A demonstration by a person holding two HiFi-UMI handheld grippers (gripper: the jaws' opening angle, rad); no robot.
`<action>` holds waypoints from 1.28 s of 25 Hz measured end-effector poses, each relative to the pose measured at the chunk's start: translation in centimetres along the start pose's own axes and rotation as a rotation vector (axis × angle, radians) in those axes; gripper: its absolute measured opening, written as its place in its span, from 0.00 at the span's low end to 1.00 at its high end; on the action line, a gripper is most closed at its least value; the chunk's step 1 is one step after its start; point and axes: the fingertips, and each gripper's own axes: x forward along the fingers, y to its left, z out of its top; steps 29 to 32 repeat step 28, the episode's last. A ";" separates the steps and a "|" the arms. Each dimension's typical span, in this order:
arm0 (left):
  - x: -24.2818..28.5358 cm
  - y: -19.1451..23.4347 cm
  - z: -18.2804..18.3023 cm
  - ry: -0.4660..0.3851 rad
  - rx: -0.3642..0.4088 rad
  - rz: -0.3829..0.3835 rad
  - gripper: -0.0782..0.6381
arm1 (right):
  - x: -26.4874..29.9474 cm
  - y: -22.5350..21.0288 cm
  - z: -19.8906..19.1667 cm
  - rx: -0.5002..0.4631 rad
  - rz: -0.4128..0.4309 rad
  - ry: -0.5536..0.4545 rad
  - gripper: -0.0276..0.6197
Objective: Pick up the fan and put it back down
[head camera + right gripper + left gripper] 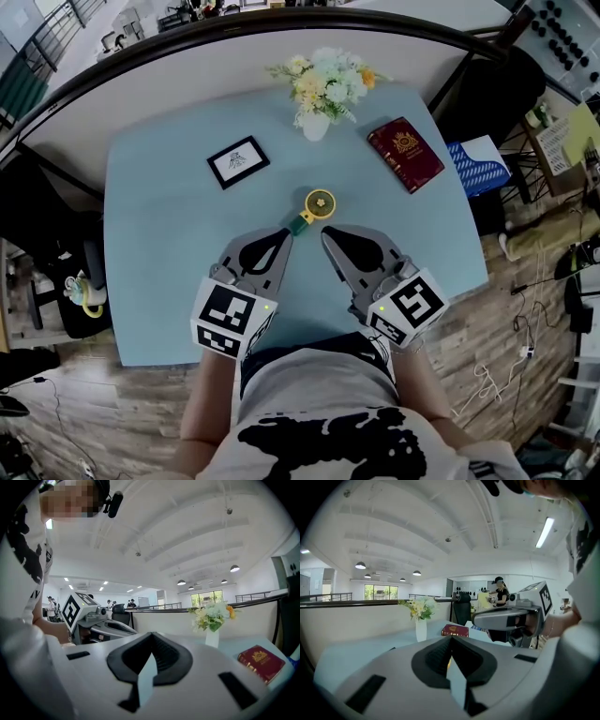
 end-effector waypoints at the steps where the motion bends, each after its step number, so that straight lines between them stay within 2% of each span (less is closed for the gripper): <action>1: 0.0 -0.1 0.0 -0.006 -0.014 -0.006 0.12 | 0.0 0.0 0.0 -0.001 -0.002 0.000 0.05; 6: -0.1 0.0 0.1 -0.002 0.022 0.003 0.12 | -0.2 0.1 0.1 -0.010 -0.002 -0.001 0.05; 11: -0.2 0.2 0.0 -0.007 -0.009 -0.004 0.12 | -0.2 0.1 0.1 0.009 -0.003 -0.009 0.05; 17: -0.6 0.5 -0.7 0.018 0.001 0.012 0.12 | -0.1 0.4 0.2 0.016 -0.009 -0.008 0.05; 32: -0.6 0.8 -1.2 0.012 -0.007 0.007 0.12 | 0.0 0.6 -0.4 0.019 -0.007 0.007 0.05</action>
